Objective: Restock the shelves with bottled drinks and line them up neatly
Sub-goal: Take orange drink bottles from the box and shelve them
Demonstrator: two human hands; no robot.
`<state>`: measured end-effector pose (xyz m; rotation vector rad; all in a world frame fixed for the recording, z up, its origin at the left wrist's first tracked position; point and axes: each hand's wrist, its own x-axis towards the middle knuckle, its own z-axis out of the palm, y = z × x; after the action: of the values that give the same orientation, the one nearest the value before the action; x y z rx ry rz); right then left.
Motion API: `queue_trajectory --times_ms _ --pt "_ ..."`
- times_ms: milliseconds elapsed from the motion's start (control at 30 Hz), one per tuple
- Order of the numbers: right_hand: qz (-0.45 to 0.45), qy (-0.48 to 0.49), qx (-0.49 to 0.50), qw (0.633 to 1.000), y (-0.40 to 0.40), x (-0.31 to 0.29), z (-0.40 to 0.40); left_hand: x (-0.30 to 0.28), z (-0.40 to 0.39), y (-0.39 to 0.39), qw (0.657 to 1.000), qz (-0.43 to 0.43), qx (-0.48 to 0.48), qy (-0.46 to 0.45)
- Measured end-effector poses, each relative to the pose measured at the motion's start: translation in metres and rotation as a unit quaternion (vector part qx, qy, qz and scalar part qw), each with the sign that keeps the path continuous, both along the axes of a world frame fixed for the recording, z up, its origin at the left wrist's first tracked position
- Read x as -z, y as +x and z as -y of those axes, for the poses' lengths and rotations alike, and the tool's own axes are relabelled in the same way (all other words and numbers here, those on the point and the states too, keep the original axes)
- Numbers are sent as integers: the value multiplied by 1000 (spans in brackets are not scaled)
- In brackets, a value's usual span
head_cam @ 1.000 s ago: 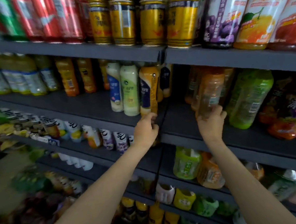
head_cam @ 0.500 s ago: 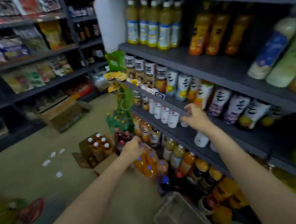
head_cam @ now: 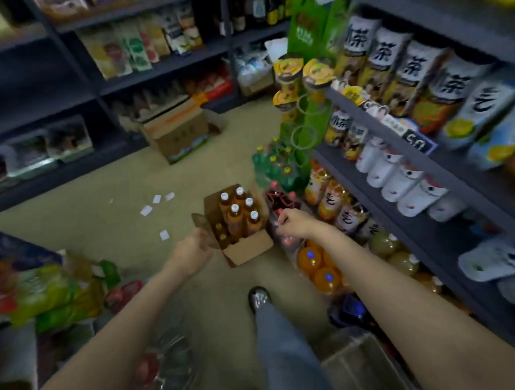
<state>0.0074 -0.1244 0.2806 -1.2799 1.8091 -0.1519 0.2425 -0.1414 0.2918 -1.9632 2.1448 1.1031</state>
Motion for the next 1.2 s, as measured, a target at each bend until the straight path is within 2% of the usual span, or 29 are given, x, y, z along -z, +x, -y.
queue_trajectory --times_ms 133,300,533,700,833,967,1067,1133,1200 --pt "13 36 2 999 3 66 85 52 82 8 997 -1 -66 45" --pt "-14 45 26 999 1 155 164 109 164 -14 977 -68 -172 104" --pt "-38 70 -51 996 17 308 222 220 222 -18 980 -94 -150 87" --pt "-153 7 -136 979 17 380 232 290 217 -9 977 -105 -157 102" --pt "-108 -49 -180 977 24 376 238 314 204 -7 972 -114 -158 132" --pt "-54 -123 -176 975 38 331 249 321 204 -11 963 -144 -132 188" --pt "79 -157 -143 974 39 281 273 319 217 -18 962 -196 -75 176" --pt "152 -152 -125 969 43 262 286 316 228 -20 958 -222 -102 152" --pt "262 -98 -43 959 44 263 296 314 238 -16 959 -215 -152 104"
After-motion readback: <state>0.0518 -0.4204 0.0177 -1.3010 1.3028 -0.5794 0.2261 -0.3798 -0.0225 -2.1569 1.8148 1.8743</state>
